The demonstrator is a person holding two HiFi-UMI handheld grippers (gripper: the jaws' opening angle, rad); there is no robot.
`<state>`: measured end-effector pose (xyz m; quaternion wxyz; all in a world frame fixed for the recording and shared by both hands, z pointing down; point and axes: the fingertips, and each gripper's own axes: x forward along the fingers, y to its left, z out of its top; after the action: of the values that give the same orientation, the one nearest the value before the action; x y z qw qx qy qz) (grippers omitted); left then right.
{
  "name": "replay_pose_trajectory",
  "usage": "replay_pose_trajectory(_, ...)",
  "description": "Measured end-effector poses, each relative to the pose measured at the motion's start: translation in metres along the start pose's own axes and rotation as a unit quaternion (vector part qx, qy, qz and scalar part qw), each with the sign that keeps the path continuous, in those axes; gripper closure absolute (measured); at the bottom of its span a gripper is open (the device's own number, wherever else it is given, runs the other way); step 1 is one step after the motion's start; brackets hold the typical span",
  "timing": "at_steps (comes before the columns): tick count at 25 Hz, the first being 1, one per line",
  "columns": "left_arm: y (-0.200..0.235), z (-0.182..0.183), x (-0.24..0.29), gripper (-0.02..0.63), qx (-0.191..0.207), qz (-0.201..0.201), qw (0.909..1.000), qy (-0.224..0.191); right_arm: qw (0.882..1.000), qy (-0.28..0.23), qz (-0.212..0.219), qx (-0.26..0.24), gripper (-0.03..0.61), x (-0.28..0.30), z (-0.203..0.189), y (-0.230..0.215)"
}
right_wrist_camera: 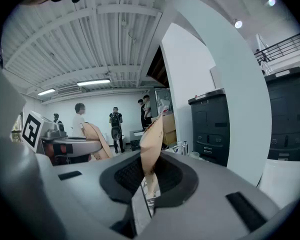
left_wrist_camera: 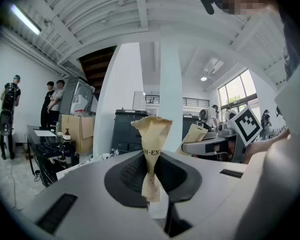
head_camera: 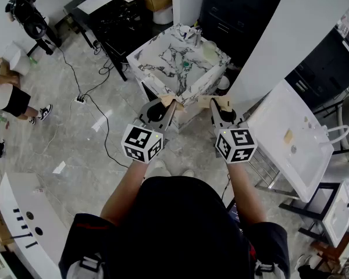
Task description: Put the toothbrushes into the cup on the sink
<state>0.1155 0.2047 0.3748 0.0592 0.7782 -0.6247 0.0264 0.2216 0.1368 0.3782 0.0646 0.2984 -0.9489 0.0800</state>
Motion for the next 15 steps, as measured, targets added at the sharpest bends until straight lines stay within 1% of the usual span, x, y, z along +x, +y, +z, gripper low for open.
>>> replay_pose_trajectory(8, -0.0054, -0.0016, 0.0041, 0.568, -0.001, -0.001, 1.0000, 0.002, 1.000, -0.005, -0.002, 0.014, 0.514, -0.0038, -0.0001, -0.0060)
replay_pose_trajectory(11, -0.0075, -0.0023, 0.0034, 0.568, -0.004, 0.000, 1.0000, 0.002, 1.000, -0.013, 0.003, 0.021, 0.514, -0.0062, 0.0013, -0.0053)
replay_pose_trajectory(15, -0.0113, -0.0036, 0.0025, 0.568, -0.004, 0.001, 1.0000, 0.003, 1.000, -0.016, 0.010, 0.018, 0.514, -0.0091, 0.0016, -0.0041)
